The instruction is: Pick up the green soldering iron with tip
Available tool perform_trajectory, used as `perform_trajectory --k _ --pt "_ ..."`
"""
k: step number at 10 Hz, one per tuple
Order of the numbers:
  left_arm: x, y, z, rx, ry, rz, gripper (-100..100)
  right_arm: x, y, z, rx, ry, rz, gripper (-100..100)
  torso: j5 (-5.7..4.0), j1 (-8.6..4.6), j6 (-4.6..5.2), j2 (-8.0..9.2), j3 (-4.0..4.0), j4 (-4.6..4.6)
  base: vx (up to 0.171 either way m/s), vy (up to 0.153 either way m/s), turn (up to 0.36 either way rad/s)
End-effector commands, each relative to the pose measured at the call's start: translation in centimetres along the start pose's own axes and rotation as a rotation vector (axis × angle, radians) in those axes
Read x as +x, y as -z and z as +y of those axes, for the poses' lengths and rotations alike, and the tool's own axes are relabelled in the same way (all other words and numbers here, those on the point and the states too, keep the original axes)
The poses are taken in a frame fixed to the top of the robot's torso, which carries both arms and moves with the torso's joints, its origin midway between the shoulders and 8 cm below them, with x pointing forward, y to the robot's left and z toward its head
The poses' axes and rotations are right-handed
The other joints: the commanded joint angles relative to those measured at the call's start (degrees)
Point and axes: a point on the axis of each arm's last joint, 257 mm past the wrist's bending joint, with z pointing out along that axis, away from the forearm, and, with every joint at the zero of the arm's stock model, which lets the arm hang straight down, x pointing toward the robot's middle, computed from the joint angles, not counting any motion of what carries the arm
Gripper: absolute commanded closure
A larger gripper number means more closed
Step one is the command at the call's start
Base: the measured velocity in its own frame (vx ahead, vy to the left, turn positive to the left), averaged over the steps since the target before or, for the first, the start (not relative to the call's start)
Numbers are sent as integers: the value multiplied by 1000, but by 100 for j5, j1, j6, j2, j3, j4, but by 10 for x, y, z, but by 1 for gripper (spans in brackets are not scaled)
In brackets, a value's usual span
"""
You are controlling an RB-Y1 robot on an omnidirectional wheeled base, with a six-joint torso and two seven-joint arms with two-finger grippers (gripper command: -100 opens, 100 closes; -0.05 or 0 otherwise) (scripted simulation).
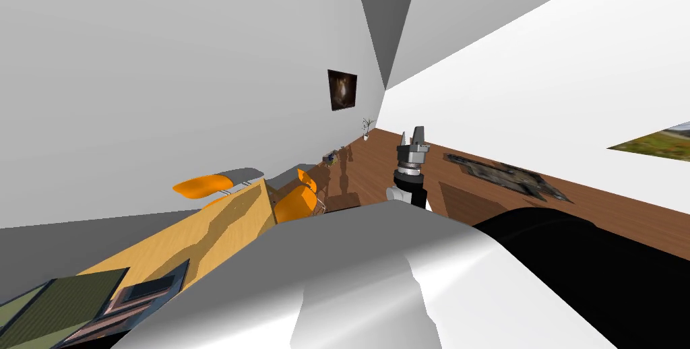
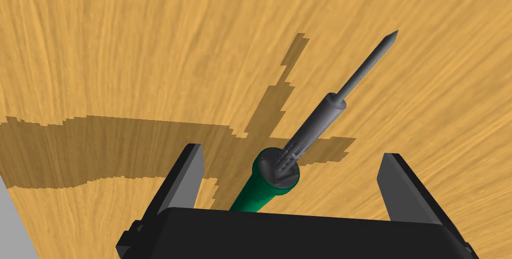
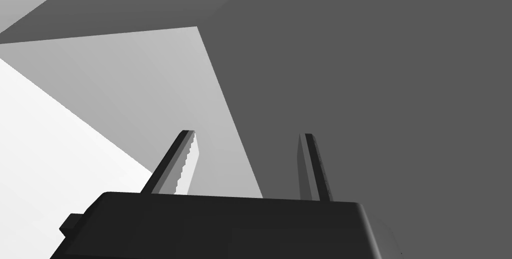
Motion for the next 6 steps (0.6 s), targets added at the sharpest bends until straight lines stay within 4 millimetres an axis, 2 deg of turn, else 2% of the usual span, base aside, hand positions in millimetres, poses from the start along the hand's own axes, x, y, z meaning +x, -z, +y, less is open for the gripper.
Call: perform_trajectory --k 1,6 --pt "-6 -8 -16 2 -12 5 -100 0 0 0 0 0 0 0 0 0 0 0 0 0 -55 17 101" --pt "-25 -29 -66 8 -62 9 -100 0 0 0 0 0 0 0 -1 0 1 6 4 2 -48 13 96"
